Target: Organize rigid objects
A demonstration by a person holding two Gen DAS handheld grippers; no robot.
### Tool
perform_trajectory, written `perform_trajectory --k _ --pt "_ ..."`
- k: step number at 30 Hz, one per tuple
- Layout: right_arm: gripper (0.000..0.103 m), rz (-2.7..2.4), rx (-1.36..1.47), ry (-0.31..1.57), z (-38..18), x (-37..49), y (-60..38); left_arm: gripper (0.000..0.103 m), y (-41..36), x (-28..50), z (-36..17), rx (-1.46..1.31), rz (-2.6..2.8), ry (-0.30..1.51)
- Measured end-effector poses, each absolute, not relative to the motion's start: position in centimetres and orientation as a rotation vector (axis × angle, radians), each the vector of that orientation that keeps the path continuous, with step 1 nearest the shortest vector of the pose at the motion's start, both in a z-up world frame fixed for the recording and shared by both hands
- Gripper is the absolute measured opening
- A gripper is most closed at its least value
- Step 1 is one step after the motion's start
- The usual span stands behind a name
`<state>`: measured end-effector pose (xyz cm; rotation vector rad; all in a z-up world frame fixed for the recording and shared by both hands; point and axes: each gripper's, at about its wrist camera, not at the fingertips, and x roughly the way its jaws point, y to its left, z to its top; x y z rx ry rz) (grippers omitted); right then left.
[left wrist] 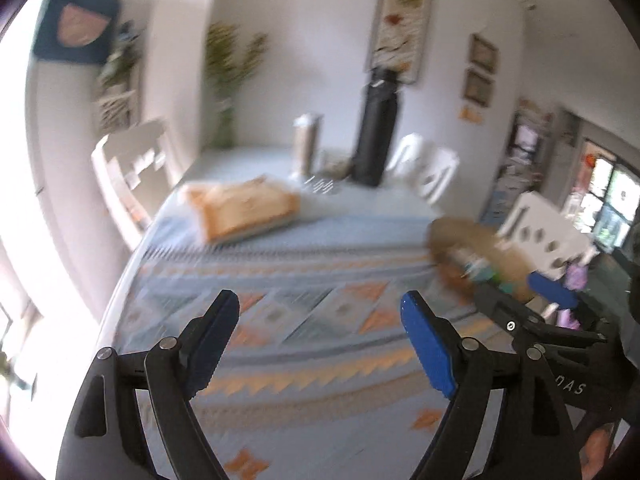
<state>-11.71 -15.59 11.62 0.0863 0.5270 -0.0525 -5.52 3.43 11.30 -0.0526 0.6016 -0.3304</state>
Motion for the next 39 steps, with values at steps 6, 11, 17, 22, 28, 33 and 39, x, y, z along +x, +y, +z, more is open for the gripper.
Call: perform_trajectory --k 6,11,17,22,28,33,39 --pt "0.097 -0.042 -0.04 0.625 3.6 -10.3 -12.4 0.082 5.6 -4.9 3.5 -0.093 -0.244 0.709" --pt "0.097 -0.008 0.035 0.691 1.4 -8.9 -13.8 0.082 4.3 -4.4 2.0 -0.021 -0.229 0.707" --pt "0.097 -0.033 0.085 0.716 0.8 -7.9 -15.3 0.082 2.4 -3.9 1.6 0.056 -0.195 0.723" --pt "0.097 -0.032 0.177 0.734 0.6 -7.7 -17.1 0.083 3.0 -4.1 1.4 0.045 -0.196 0.733" --pt "0.097 -0.033 0.248 0.745 0.4 -7.6 -18.3 0.083 2.9 -4.1 1.3 0.046 -0.181 0.737" --pt "0.097 -0.025 0.269 0.747 0.3 -7.6 -18.5 0.084 2.8 -4.0 1.2 0.05 -0.183 0.75" --pt "0.097 -0.038 0.223 0.745 0.3 -7.5 -17.8 0.084 3.5 -3.7 1.3 0.007 -0.174 0.762"
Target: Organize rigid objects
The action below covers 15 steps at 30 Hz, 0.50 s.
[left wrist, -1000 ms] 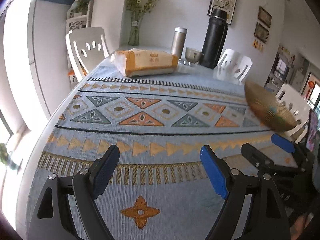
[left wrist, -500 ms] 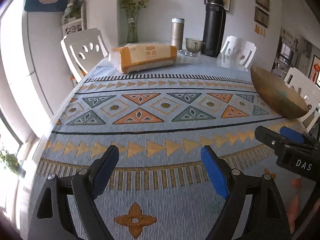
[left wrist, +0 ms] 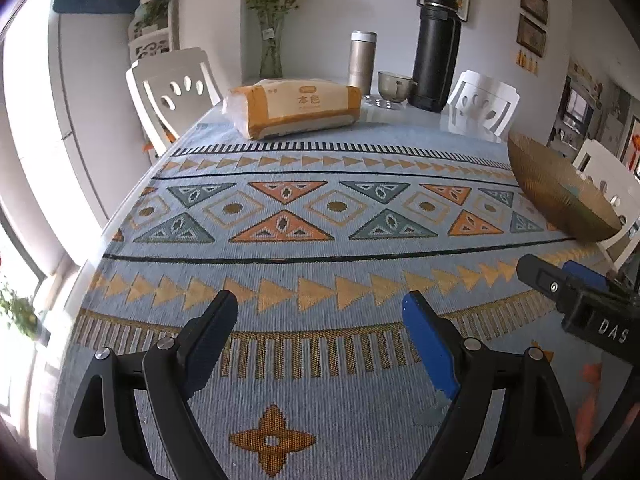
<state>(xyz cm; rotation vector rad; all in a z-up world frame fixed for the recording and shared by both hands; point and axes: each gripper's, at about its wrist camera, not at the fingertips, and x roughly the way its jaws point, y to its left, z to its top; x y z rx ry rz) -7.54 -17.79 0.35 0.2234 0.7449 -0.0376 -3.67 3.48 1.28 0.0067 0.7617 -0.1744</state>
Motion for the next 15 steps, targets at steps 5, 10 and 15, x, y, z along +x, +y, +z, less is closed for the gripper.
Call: perform_trajectory --k 5,10,15 --pt "0.097 -0.058 0.157 0.735 0.5 -7.6 -16.8 0.084 3.7 -3.8 1.4 -0.002 -0.182 0.752" --pt "0.097 -0.079 0.083 0.73 0.5 -7.6 -15.7 0.084 4.0 -3.8 1.4 -0.016 -0.194 0.753" --pt "0.097 -0.091 0.044 0.738 0.4 -7.5 -15.0 0.084 4.9 -3.6 1.4 -0.055 -0.185 0.763"
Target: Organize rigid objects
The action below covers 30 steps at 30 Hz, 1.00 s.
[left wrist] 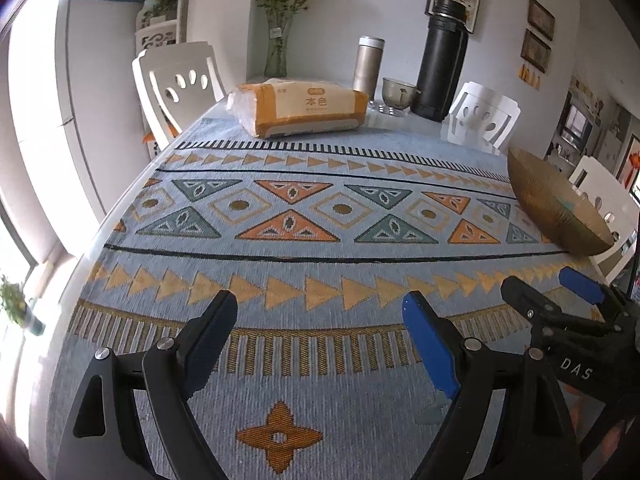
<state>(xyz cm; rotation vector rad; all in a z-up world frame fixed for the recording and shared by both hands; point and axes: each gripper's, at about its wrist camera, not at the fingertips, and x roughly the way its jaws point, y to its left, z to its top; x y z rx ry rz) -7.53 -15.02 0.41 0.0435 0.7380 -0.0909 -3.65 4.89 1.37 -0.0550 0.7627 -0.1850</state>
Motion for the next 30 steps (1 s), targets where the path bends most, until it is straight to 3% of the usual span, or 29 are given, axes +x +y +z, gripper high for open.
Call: perform_trajectory --k 30 --pt "0.097 -0.107 0.016 0.754 0.18 -7.3 -14.42 0.084 4.41 -4.27 1.64 -0.01 -0.155 0.724"
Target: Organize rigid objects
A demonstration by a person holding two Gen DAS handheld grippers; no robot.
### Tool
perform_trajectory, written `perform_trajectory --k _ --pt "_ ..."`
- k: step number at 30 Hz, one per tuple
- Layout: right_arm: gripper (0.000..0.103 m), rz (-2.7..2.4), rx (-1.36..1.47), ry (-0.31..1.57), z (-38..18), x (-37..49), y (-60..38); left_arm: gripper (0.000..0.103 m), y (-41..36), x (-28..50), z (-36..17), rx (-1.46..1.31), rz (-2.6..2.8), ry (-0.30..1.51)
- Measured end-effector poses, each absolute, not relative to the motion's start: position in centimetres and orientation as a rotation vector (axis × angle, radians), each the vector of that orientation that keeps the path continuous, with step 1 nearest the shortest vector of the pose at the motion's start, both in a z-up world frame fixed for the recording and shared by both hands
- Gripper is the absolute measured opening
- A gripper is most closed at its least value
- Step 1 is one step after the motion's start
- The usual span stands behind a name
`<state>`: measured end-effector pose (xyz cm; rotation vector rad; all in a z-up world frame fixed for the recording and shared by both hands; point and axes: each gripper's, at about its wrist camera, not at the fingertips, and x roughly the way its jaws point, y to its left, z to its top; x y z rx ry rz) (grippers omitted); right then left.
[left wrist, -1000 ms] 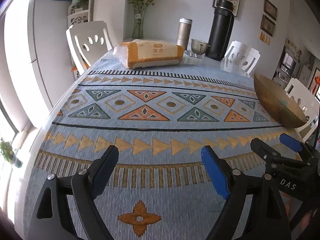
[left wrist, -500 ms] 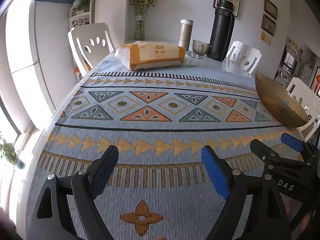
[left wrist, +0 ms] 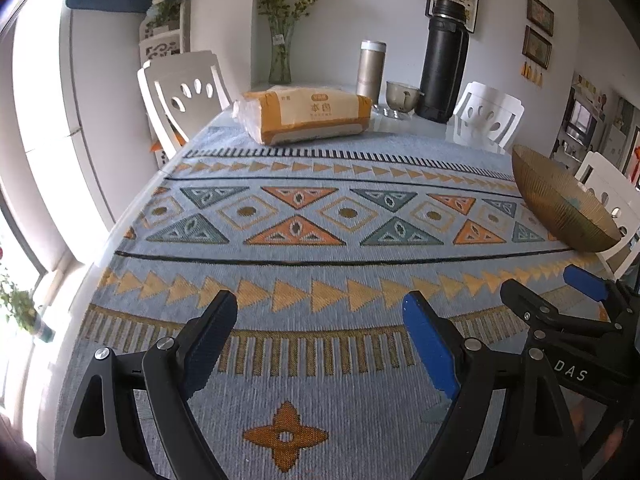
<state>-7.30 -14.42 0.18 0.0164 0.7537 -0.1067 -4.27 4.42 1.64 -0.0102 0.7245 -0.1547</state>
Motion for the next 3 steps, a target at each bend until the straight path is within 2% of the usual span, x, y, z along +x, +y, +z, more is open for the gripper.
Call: perform_trajectory --k 3 --pt "0.097 -0.108 0.017 0.753 0.18 -7.29 -14.38 0.084 4.37 -4.51 1.89 -0.005 -0.157 0.703"
